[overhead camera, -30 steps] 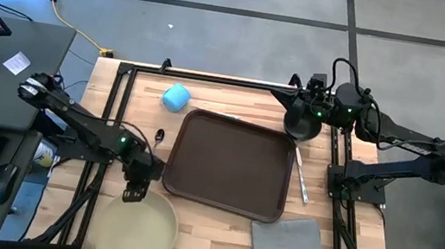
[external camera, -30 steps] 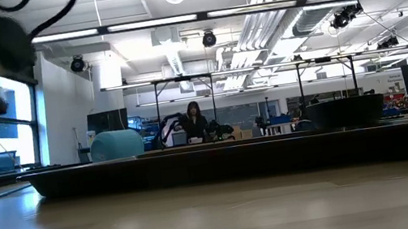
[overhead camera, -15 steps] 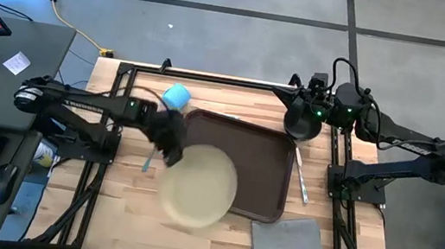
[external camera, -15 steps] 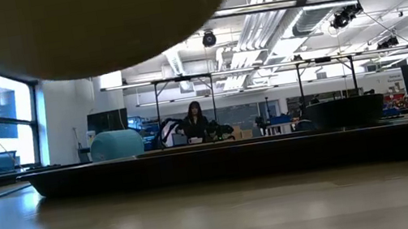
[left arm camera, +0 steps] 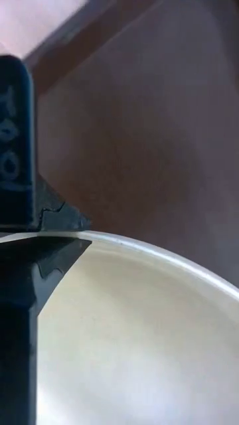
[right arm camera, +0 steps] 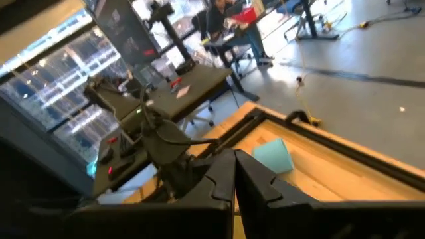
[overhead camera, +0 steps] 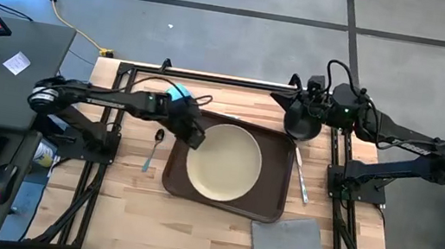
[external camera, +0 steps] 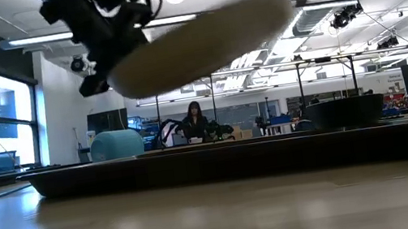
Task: Set up tray
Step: Put the brown plate on top of the dark brown serving tray
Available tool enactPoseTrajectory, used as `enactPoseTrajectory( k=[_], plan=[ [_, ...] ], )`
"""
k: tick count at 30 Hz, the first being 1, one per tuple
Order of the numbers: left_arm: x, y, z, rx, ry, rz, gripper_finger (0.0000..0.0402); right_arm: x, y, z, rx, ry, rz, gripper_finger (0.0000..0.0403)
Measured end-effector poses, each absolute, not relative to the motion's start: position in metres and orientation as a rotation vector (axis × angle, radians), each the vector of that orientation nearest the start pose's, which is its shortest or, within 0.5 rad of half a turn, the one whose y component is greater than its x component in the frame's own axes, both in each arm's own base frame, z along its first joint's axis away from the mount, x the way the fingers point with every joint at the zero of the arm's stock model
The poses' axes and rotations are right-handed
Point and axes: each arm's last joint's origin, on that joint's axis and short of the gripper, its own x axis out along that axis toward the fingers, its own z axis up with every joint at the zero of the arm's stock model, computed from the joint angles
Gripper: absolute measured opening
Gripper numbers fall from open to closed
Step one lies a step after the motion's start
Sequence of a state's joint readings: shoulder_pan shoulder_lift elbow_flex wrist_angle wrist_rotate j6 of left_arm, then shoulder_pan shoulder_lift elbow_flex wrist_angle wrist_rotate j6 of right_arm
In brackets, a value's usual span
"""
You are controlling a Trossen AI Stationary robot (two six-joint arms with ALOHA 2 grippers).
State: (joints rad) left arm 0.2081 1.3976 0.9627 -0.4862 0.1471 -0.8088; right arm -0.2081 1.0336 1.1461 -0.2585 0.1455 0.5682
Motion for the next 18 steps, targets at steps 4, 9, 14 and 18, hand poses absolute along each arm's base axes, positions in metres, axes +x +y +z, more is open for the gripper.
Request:
enactPoseTrajectory(
  k=[4, 9, 14, 18],
  plan=[
    [0.289, 0.057, 0.221, -0.946, 0.877, 0.465, 0.0033, 0.212, -0.048, 0.403, 0.586, 0.061, -0.343, 0.0],
    [0.308, 0.062, 0.21, -0.936, 0.912, 0.494, 0.0033, 0.211, -0.045, 0.399, 0.577, 0.115, -0.286, 0.0],
    [0.332, 0.065, 0.209, -0.918, 0.887, 0.533, 0.0035, 0.209, -0.043, 0.385, 0.621, 0.281, -0.271, 0.0],
    [0.35, 0.067, 0.21, -0.879, 0.897, 0.511, 0.0043, 0.207, -0.042, 0.379, 0.672, 0.341, -0.263, 0.0]
  ],
)
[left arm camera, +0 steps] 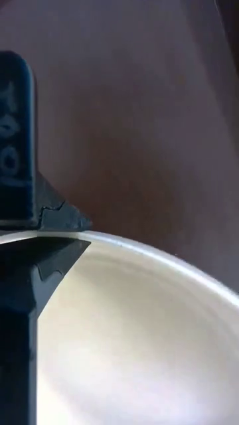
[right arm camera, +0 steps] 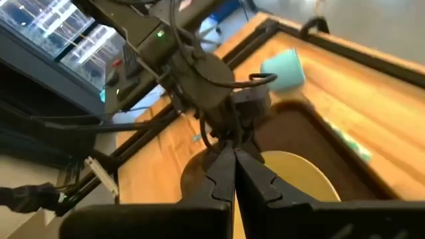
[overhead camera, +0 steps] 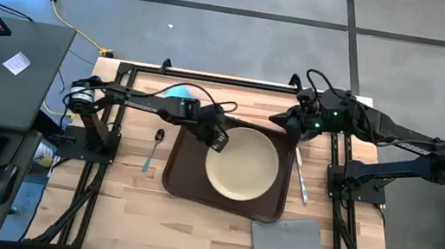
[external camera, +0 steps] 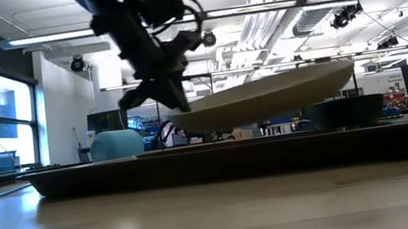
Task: Set up tray
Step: Put the brown plate on top of the dark brown serving tray
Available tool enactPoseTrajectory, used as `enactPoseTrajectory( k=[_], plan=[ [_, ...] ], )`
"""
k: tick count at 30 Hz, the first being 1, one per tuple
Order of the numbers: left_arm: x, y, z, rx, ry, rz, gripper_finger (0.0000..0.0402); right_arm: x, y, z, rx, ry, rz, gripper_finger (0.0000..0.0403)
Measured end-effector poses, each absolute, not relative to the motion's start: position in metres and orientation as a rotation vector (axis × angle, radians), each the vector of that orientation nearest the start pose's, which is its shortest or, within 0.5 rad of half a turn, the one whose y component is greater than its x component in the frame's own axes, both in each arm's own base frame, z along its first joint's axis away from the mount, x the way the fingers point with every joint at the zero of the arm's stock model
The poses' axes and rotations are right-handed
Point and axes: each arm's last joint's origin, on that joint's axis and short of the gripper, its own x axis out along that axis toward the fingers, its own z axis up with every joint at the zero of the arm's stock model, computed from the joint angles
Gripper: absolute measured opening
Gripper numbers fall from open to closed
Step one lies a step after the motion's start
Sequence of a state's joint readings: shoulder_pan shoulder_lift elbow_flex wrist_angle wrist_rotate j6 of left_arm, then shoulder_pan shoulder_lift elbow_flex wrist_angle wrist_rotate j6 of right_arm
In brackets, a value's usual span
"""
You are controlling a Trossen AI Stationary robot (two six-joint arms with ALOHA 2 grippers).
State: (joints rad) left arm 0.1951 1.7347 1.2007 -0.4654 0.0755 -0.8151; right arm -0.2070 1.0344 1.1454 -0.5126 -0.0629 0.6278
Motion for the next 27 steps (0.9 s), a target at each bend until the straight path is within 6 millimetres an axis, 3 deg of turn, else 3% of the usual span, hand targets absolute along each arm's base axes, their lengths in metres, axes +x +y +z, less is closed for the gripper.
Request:
enactPoseTrajectory(
  k=[13, 27],
  plan=[
    [0.352, 0.067, 0.205, -0.821, 1.011, 0.492, 0.0038, 0.204, -0.04, 0.381, 0.675, 0.343, -0.245, 0.0],
    [0.332, 0.069, 0.198, -0.659, 1.232, 0.483, 0.0044, 0.2, -0.04, 0.372, 0.683, 0.433, -0.28, 0.0]
  ],
)
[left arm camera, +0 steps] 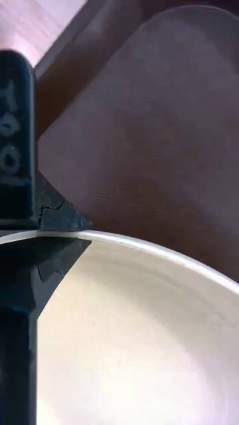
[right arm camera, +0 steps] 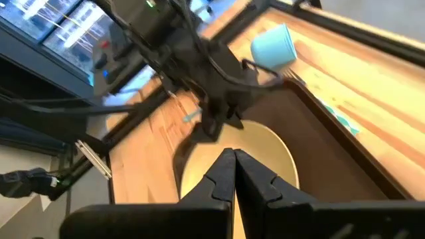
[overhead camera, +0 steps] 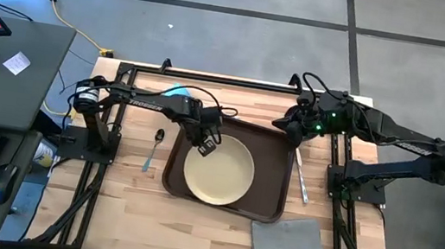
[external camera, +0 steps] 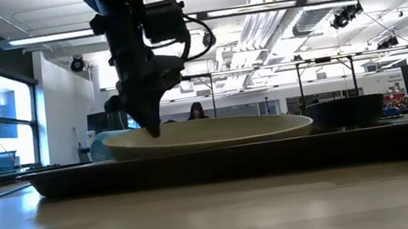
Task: Set up tray
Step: Put the brown plate on top of the dark brown serving tray
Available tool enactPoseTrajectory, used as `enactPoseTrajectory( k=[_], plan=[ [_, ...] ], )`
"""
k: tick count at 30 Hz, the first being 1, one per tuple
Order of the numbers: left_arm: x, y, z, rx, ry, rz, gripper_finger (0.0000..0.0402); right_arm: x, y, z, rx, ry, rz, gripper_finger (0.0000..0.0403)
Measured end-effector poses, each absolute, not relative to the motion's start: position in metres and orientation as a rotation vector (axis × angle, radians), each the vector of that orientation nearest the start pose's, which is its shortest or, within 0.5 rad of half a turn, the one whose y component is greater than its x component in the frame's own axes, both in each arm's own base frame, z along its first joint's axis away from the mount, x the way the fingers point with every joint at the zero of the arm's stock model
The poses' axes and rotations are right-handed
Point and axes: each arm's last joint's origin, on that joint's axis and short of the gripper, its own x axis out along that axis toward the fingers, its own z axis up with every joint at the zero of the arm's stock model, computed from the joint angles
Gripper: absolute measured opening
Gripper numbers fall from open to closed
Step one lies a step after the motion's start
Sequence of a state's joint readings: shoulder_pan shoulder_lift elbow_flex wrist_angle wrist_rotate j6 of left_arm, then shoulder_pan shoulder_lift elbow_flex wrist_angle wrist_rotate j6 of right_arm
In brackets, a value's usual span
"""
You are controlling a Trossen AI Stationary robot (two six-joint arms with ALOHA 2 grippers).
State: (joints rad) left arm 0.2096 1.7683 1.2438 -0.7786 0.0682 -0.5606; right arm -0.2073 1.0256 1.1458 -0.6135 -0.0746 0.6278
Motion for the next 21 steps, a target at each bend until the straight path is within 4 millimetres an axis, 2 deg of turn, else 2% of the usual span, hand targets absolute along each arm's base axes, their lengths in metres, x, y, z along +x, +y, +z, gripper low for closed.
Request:
enactPoseTrajectory(
  k=[4, 12, 16, 21],
  plan=[
    [0.34, 0.069, 0.201, -0.709, 1.147, 0.455, 0.0034, 0.198, -0.039, 0.368, 0.709, 0.482, -0.293, 0.0],
    [0.356, 0.073, 0.208, -0.823, 0.94, 0.509, 0.0043, 0.197, -0.038, 0.366, 0.735, 0.521, -0.262, 0.0],
    [0.355, 0.075, 0.208, -0.816, 0.925, 0.552, 0.0053, 0.197, -0.037, 0.366, 0.759, 0.526, -0.246, 0.0],
    [0.36, 0.074, 0.206, -0.825, 0.9, 0.534, 0.0037, 0.196, -0.036, 0.365, 0.767, 0.543, -0.224, 0.0]
  ],
)
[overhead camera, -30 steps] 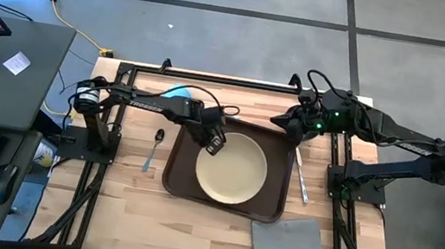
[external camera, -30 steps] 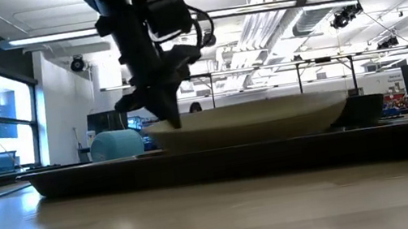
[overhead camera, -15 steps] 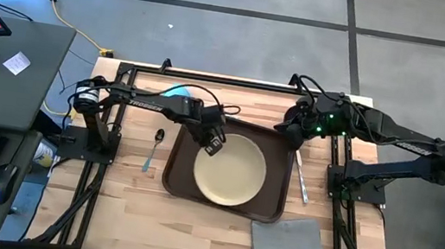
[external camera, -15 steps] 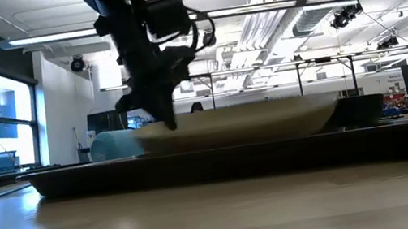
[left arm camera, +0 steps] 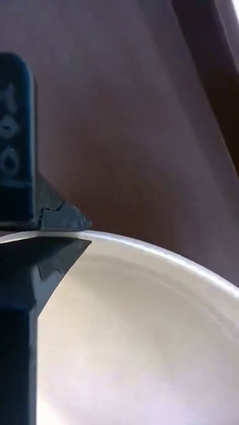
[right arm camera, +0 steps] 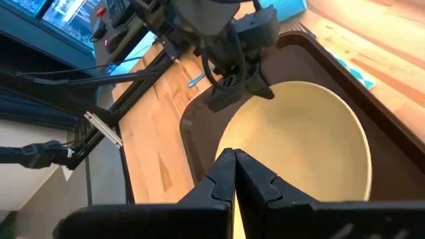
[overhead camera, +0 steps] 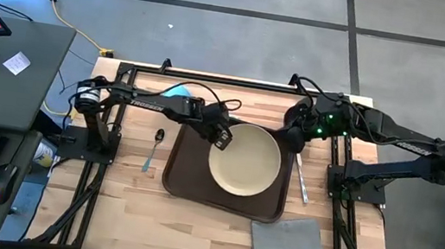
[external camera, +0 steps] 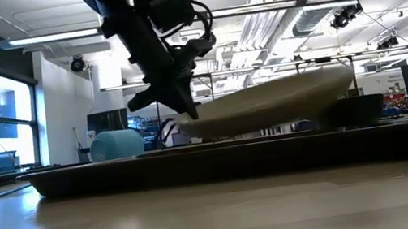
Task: Set up tray
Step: Put the brown plate on top of the dark brown serving tray, then put the black bowl on top of the brown plate on the dark brown serving tray
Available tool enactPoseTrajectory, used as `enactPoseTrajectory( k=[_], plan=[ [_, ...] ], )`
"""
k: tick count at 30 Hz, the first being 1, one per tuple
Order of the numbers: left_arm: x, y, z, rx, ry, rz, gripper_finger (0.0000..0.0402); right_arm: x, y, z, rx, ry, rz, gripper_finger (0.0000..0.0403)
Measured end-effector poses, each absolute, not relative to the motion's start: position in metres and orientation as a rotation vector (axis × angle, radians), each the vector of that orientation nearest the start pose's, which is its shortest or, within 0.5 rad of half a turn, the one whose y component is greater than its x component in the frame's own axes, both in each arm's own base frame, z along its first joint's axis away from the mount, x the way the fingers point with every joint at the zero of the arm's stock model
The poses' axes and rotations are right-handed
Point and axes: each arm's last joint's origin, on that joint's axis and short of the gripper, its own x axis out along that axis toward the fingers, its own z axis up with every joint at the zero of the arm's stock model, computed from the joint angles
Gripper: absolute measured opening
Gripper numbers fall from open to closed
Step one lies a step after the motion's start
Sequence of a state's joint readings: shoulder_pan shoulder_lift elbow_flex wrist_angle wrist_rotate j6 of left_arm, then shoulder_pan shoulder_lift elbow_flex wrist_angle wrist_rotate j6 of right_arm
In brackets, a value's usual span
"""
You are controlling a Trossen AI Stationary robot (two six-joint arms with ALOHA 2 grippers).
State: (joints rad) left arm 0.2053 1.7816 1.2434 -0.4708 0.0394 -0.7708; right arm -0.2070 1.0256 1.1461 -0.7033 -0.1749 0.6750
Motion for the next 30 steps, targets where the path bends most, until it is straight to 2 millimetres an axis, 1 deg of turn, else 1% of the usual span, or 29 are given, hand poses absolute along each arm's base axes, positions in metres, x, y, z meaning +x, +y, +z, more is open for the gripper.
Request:
enactPoseTrajectory(
  k=[3, 5, 9, 12, 19, 27, 30],
  plan=[
    [0.363, 0.073, 0.205, -0.844, 0.885, 0.523, 0.004, 0.196, -0.036, 0.365, 0.766, 0.549, -0.226, 0.0],
    [0.369, 0.071, 0.204, -0.853, 0.847, 0.502, 0.0052, 0.196, -0.036, 0.364, 0.766, 0.552, -0.228, 0.0],
    [0.369, 0.071, 0.201, -0.884, 0.86, 0.51, 0.0078, 0.196, -0.036, 0.364, 0.766, 0.553, -0.229, 0.0],
    [0.369, 0.071, 0.197, -0.896, 0.89, 0.488, 0.0082, 0.196, -0.036, 0.364, 0.772, 0.554, -0.232, 0.0],
    [0.371, 0.07, 0.199, -0.904, 0.87, 0.446, 0.0094, 0.197, -0.03, 0.364, 0.757, 0.562, -0.222, 0.0],
    [0.37, 0.069, 0.198, -0.907, 0.891, 0.447, 0.0138, 0.198, -0.023, 0.364, 0.709, 0.549, -0.278, 0.0],
    [0.369, 0.069, 0.198, -0.902, 0.909, 0.43, 0.0154, 0.196, -0.022, 0.362, 0.689, 0.56, -0.323, 0.0]
  ],
)
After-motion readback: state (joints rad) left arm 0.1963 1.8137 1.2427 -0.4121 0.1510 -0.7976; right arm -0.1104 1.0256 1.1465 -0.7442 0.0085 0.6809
